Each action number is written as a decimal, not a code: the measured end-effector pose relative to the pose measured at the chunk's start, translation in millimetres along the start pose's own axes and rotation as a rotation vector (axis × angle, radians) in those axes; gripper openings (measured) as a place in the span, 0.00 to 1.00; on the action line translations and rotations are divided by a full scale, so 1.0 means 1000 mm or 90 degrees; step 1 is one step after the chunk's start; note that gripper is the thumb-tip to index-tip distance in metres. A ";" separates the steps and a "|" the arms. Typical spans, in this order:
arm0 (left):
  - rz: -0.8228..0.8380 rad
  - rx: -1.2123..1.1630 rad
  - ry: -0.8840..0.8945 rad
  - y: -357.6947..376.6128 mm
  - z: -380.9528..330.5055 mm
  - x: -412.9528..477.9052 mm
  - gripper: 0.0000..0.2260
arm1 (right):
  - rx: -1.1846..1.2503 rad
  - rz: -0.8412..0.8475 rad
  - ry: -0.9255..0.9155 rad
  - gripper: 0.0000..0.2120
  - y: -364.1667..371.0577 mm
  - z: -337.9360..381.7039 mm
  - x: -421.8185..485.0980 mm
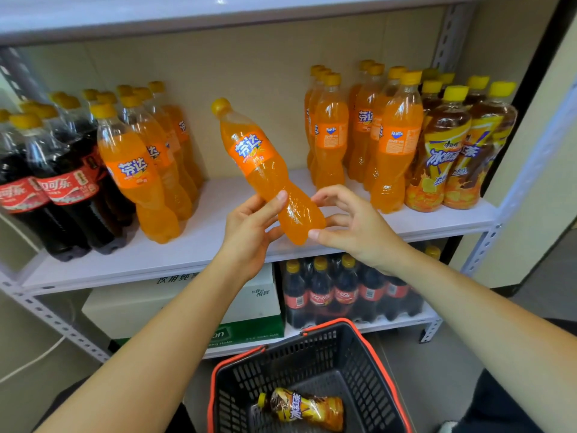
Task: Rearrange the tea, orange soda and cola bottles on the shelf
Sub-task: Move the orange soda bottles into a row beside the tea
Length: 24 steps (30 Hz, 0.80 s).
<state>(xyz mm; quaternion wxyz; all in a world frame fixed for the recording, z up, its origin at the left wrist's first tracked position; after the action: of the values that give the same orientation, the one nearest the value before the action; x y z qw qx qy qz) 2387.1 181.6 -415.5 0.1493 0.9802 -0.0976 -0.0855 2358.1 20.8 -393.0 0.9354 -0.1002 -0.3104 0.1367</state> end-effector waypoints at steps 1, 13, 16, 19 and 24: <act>-0.007 0.012 0.011 0.000 -0.001 -0.001 0.22 | -0.016 -0.001 0.002 0.23 0.000 -0.002 0.000; -0.052 0.176 0.187 0.015 -0.015 -0.007 0.17 | -0.113 -0.070 0.003 0.31 -0.002 -0.021 0.005; -0.044 0.264 0.226 0.024 -0.017 -0.008 0.18 | -0.112 -0.080 -0.016 0.27 -0.003 -0.022 0.007; -0.002 0.330 0.227 0.031 -0.020 -0.003 0.20 | -0.100 -0.091 -0.015 0.24 -0.010 -0.024 0.007; 0.007 0.397 0.226 0.023 -0.028 0.012 0.21 | -0.091 -0.107 0.006 0.25 -0.024 -0.034 0.009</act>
<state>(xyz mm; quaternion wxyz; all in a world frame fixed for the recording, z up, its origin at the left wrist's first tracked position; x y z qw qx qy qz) 2400.0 164.8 -383.6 -0.1422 0.9777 -0.0967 0.1206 2390.0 -2.9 -408.2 0.9354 -0.1406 -0.3225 0.0350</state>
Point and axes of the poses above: each hand's wrist, its own x-axis towards the middle knuckle, its own y-axis out of the palm, z = x × y, the point moved 9 cm from there along x, towards the middle knuckle, and after that the axes turned 14 degrees about -y, right-handed, at the moved point
